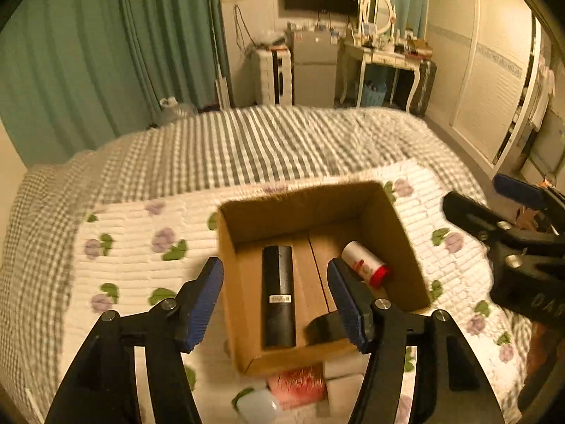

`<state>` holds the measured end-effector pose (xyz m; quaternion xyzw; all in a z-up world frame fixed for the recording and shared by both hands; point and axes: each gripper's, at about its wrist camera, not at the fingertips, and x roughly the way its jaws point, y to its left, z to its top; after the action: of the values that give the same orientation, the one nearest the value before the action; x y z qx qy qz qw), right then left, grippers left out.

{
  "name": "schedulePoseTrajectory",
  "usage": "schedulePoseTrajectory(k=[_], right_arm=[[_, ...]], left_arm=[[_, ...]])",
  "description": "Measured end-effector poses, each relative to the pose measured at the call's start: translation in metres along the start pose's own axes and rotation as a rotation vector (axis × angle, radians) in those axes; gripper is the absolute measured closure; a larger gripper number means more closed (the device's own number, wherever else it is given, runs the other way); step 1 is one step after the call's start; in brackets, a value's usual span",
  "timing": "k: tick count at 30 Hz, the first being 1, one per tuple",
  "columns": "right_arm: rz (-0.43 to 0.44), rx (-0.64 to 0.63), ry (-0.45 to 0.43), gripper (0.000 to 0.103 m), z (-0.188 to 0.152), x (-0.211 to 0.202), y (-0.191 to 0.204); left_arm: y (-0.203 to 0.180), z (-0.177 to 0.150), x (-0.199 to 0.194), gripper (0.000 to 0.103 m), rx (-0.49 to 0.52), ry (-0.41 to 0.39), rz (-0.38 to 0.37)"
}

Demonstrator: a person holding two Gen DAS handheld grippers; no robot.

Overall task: Organize rigid objects
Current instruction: 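Place the power bank and red-capped bottle into the box, opening both tools, then grasp the light-blue earbud case with the left tool while the right tool grasps a white charger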

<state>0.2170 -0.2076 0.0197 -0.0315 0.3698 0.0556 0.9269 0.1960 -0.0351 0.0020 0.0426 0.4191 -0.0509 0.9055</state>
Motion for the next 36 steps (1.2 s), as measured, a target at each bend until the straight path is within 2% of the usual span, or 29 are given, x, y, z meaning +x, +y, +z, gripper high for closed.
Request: schedulePoseTrajectory(k=[6, 9, 16, 23, 30, 33, 36], right_arm=[[-0.011, -0.020, -0.097, 0.006, 0.002, -0.083, 0.011], [-0.011, -0.026, -0.124, 0.000, -0.004, -0.111, 0.019], [-0.001, -0.036, -0.135, 0.000, -0.034, -0.135, 0.040], [0.014, -0.019, -0.062, 0.000, -0.087, -0.110, 0.050], [0.024, -0.026, 0.100, 0.000, -0.147, -0.041, 0.065], [0.034, -0.016, 0.149, 0.000, -0.165, -0.020, 0.068], [0.045, -0.019, 0.197, 0.000, -0.178, -0.001, 0.072]], left_arm=[[0.019, -0.008, -0.064, 0.036, -0.028, -0.073, 0.027], [0.028, -0.018, -0.087, 0.035, -0.041, -0.090, 0.025], [0.040, -0.059, -0.112, 0.034, -0.056, -0.108, 0.058], [0.051, -0.109, -0.083, 0.034, -0.095, -0.064, 0.081], [0.052, -0.155, -0.033, 0.034, -0.082, 0.050, 0.087], [0.054, -0.167, -0.013, 0.034, -0.089, 0.092, 0.064], [0.054, -0.175, 0.004, 0.034, -0.081, 0.124, 0.071]])
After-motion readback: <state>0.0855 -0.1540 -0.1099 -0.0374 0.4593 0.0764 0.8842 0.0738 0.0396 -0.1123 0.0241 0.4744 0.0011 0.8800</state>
